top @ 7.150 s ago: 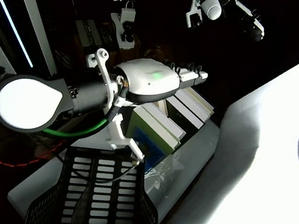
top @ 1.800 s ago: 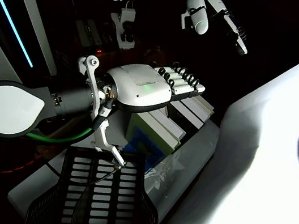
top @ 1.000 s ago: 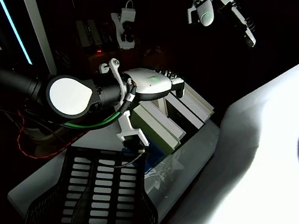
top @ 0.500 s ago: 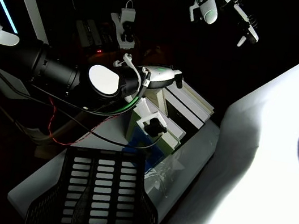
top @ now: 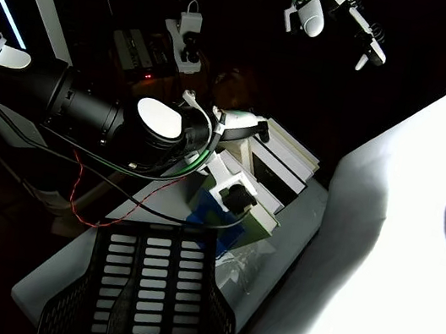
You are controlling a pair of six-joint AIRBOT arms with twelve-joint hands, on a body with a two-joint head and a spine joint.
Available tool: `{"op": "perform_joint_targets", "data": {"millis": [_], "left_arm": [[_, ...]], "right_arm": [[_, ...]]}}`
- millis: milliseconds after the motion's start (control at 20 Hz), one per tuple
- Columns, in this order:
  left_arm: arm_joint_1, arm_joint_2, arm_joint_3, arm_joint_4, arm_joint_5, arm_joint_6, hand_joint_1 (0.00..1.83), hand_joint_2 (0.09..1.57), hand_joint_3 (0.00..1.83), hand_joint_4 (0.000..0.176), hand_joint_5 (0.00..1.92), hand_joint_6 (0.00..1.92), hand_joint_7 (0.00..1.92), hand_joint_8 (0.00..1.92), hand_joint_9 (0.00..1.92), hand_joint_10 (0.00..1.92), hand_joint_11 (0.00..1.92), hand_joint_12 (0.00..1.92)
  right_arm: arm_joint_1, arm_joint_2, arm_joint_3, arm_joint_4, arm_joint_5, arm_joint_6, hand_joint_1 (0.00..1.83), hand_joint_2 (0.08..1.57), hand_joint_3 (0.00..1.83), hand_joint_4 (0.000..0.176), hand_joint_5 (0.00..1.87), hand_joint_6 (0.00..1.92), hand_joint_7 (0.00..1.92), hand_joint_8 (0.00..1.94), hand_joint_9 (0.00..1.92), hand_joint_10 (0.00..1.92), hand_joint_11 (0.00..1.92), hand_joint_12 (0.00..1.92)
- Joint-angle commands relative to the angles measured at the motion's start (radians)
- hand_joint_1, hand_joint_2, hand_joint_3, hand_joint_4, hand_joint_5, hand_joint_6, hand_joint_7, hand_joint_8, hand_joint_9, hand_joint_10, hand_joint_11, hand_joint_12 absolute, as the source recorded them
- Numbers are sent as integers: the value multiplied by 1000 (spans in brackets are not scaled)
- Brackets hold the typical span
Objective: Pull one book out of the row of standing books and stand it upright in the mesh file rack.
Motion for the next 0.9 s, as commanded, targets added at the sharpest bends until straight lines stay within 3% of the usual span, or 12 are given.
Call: {"op": "perform_joint_targets", "data": {"millis": [0, 100, 150, 200, 250, 300, 350, 400, 450, 500, 800, 850], "left_arm": [[-13, 4, 7, -5, -120, -4, 1, 1399, 2, 0, 0, 0, 14, 3, 10, 1, 0, 813], [-12, 4, 6, -5, -120, -4, 11, 1397, 0, 0, 0, 0, 16, 2, 12, 2, 0, 920], [-9, 6, 6, -6, -123, -4, 1, 1392, 1, 0, 38, 13, 0, 0, 0, 0, 0, 134], [-9, 6, 5, -6, -124, -4, 37, 1405, 5, 0, 18, 3, 0, 0, 0, 0, 15, 36], [-10, 6, 5, -6, -123, -4, 37, 1405, 5, 0, 18, 3, 0, 0, 0, 0, 15, 36], [-10, 6, 5, -7, -124, -4, 22, 1403, 4, 0, 2, 0, 0, 0, 0, 0, 3, 485], [-10, 5, 5, -8, -125, -4, 22, 1403, 4, 0, 2, 0, 0, 0, 0, 0, 3, 485], [-10, 5, 5, -8, -125, -4, 27, 1403, 2, 0, 0, 0, 0, 0, 0, 0, 0, 854], [-10, 5, 4, -10, -127, -4, 27, 1403, 2, 0, 0, 0, 0, 0, 0, 0, 0, 854], [-10, 5, 4, -11, -128, -4, 0, 1386, 0, 0, 14, 5, 54, 11, 41, 35, 0, 1133], [-11, 13, 0, -13, -134, -4, 0, 1372, 1, 0, 12, 4, 0, 0, 9, 11, 0, 1103], [-11, 17, -2, -13, -134, -4, 0, 1369, 0, 0, 3, 0, 0, 0, 0, 0, 0, 509]], "right_arm": [[13, 6, -7, 62, 15, -8, 736, 1052, 0, 0, 0, 0, 0, 0, 26, 9, 0, 586], [9, 6, -22, 71, 40, -8, 736, 1052, 0, 0, 0, 0, 0, 0, 27, 9, 0, 589], [9, 6, -30, 83, 65, -8, 756, 1054, 1, 0, 0, 0, 0, 0, 7, 11, 0, 573], [9, 10, -32, 96, 77, -8, 740, 1055, 0, 0, 0, 0, 0, 0, 11, 12, 0, 598], [9, 19, -37, 126, 96, -8, 740, 1055, 0, 0, 0, 0, 0, 0, 11, 12, 0, 598], [10, 27, -41, 148, 108, -8, 719, 1063, 1, 0, 0, 0, 0, 0, 25, 16, 0, 748], [13, 35, -46, 167, 119, -8, 719, 1063, 1, 0, 0, 0, 0, 0, 25, 16, 0, 748], [18, 45, -54, 186, 132, -8, 657, 1034, 0, 0, 0, 0, 12, 2, 64, 25, 0, 1072], [25, 57, -67, 204, 143, -8, 657, 1034, 0, 0, 0, 0, 12, 2, 64, 25, 0, 1072], [31, 66, -80, 216, 149, -8, 668, 952, 0, 0, 0, 0, 0, 0, 38, 8, 0, 958], [31, 49, -99, 230, 159, -8, 691, 1022, 11, 0, 0, 0, 10, 2, 44, 9, 0, 1019], [27, 41, -95, 230, 157, -8, 714, 1065, 18, 0, 0, 0, 0, 0, 7, 0, 0, 909]]}}
